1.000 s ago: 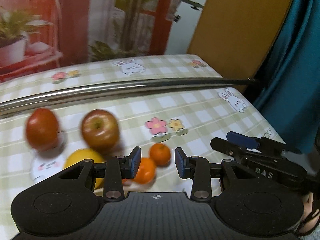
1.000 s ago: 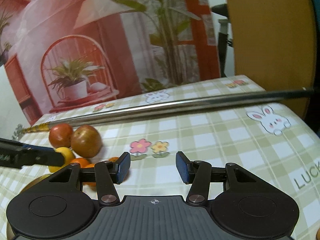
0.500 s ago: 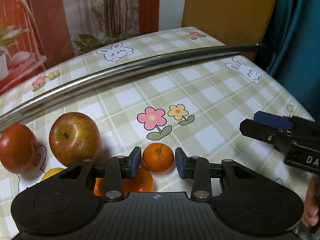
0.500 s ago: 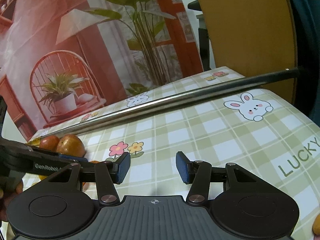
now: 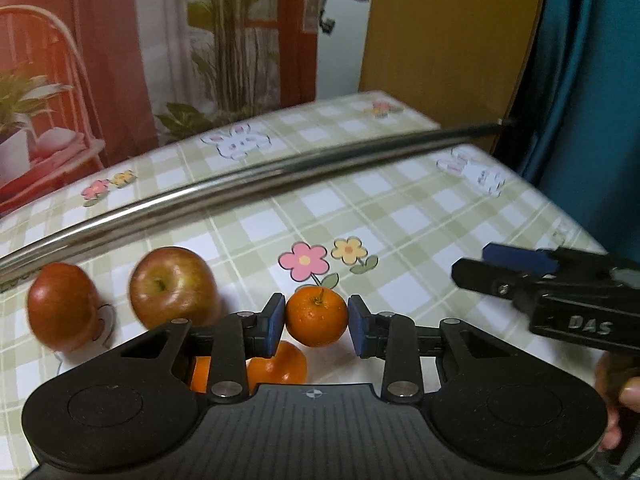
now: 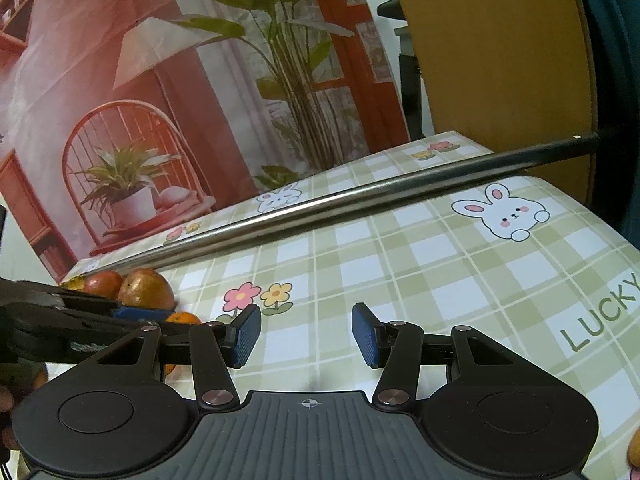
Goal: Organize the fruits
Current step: 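Grasp a mandarin lying on the tablecloth with the left gripper, then carry the mandarin toward the plate with left gripper while right gripper grasps a red apple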
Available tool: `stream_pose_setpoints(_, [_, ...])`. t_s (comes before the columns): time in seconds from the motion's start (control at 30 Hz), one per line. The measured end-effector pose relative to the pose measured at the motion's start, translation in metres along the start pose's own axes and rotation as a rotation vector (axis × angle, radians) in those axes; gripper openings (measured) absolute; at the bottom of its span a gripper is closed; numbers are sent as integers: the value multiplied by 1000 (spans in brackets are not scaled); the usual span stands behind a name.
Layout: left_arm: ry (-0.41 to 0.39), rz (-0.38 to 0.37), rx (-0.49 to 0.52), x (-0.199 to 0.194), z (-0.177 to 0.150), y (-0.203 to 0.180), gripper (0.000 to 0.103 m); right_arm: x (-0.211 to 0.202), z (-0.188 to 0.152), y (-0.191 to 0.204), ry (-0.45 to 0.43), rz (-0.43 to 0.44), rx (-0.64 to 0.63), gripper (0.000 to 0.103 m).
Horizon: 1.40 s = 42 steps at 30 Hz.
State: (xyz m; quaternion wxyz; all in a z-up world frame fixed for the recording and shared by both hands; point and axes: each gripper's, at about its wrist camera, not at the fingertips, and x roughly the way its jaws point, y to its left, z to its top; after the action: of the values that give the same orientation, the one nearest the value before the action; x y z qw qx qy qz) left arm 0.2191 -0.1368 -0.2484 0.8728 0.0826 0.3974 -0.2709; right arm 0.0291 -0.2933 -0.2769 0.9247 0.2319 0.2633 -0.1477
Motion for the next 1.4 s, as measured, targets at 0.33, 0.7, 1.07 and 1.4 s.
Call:
stream_pose_setpoints(0.33, [-91,47,-128,-73,-29,50,36,-2,8,25,2,35,-70,47])
stream_pose_setpoints(0.7, [-155,103,-266,-123,-65,101,36,26,27,96,26,154,-286,49])
stream_pose_setpoints(1.07, [-195,126,-326,-140,-98,123,36,102,39,174,126,202,-489,62])
stream_pose_setpoints(1.4, [-206,86,-363,-135,-109,132,36,144,34,187,288,182,-397,65])
